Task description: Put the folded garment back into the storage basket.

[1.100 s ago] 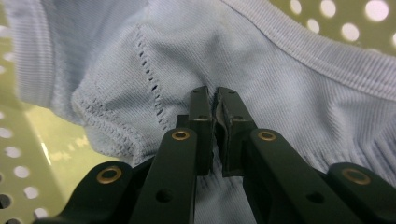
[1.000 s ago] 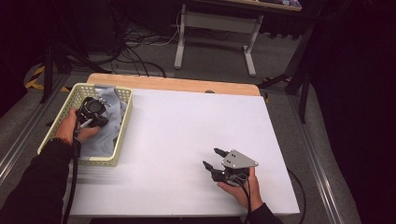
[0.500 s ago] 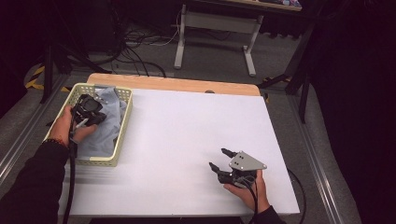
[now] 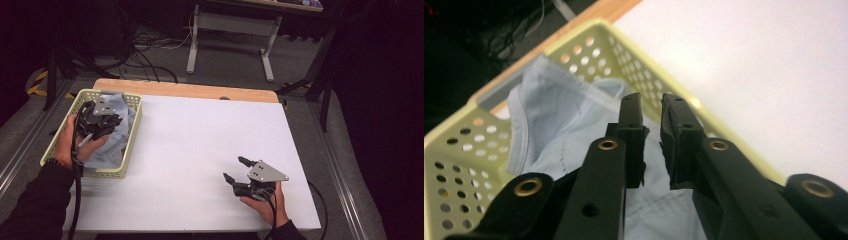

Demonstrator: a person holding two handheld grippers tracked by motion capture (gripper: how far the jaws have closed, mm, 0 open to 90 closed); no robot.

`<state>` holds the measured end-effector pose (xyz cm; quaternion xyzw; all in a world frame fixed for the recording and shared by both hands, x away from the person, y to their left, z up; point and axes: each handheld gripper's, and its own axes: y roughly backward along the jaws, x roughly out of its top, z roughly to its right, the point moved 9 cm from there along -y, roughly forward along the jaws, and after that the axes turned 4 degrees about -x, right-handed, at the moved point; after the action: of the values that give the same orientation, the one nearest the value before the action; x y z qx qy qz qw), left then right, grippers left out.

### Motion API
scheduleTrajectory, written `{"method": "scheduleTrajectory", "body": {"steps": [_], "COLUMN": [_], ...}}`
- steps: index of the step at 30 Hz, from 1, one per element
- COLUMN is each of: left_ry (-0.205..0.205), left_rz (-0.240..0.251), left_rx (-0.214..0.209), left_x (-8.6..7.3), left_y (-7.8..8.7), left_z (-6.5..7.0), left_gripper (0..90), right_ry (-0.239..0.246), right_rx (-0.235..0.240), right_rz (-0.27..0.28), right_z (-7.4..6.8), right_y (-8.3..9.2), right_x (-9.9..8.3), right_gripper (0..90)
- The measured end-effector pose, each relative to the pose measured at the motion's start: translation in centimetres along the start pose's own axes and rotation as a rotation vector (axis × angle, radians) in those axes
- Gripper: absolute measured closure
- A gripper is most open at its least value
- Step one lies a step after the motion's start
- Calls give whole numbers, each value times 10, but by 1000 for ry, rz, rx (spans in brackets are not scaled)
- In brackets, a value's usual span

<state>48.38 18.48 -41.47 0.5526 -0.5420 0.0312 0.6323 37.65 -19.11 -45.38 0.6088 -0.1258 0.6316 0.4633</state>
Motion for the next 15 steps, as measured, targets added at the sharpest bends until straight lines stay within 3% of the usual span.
{"method": "scheduleTrajectory", "body": {"steps": [3,7,11,15], "left_ry": [-32,-33,-42,-41], "left_rz": [59,128,157,220], "left_rx": [-6,-19,-14,-17], "left_x": [6,11,14,18], "left_y": [8,12,12,21], "left_z": [12,25,35,47], "left_gripper": [760,708,630,546], "right_ry": [-8,-21,-38,-46], "right_rx": [3,4,11,23], "right_rz": [6,9,19,26], "right_z": [1,1,3,3], "right_y": [-1,-3,-7,-10], "right_x": [1,3,5,7], "right_gripper": [266,241,210,188]}}
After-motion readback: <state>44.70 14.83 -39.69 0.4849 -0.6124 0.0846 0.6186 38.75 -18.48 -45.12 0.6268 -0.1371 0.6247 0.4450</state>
